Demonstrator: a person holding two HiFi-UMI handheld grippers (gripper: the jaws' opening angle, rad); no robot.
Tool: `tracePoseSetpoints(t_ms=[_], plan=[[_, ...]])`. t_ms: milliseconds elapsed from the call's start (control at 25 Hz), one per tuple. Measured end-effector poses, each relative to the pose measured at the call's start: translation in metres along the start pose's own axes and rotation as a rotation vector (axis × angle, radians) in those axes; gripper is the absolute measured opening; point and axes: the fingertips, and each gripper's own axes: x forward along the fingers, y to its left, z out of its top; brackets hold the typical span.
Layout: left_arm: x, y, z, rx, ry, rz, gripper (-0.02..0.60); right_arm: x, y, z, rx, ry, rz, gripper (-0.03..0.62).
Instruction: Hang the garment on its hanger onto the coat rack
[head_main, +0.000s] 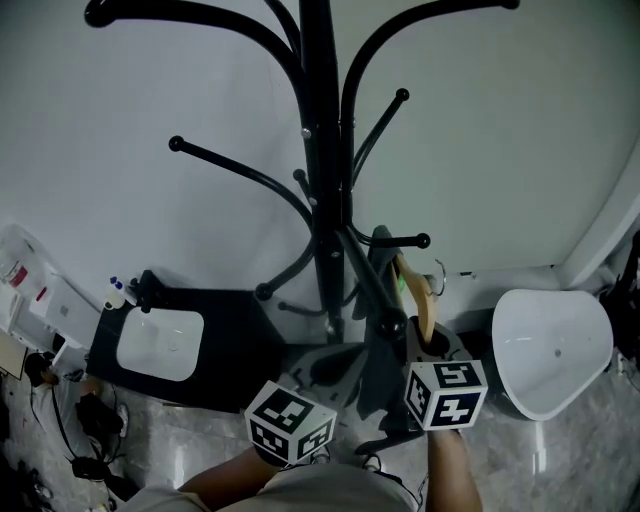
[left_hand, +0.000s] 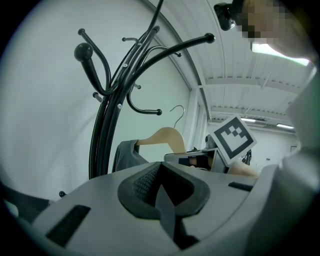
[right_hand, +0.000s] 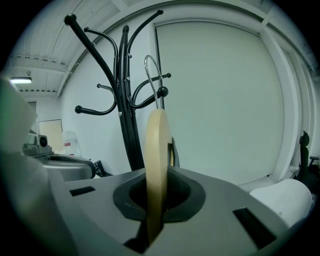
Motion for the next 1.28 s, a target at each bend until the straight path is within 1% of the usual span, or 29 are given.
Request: tracePoseSetpoints(t_ms=[160, 440, 680, 840, 1080, 1280], plan=[[0.003, 0.011, 0.004, 0.009, -0.002, -0.033, 0.006, 0.009, 0.002, 0.009, -0.022, -0.001, -0.04, 0.017], [0.007, 0.015, 0.012, 0.031, -0.014, -0.062, 0.005, 0.025, 0.003, 0.015, -0.063, 0.017, -0.066, 0.017], [0.008, 0.022, 0.01, 0.023, -0.013, -0.054, 0.005, 0.044, 0.008, 0.009, -0.065, 0.049, -0.028, 0.017], [0.023, 0.014, 0.013, 0.018, -0.004, -0.039, 0.006, 0.047, -0.011, 0.009, -0.078, 0.068, -0.018, 0.017], [0.028, 0.019, 0.014, 0.005, 0.006, -0.019, 0.005, 0.06, -0.006, 0.002, -0.066, 0.124, 0.043, 0.017], [0.028, 0.024, 0.011, -0.002, 0.007, -0.007, 0.006, 0.073, 0.001, -0.006, -0.073, 0.141, 0.079, 0.018]])
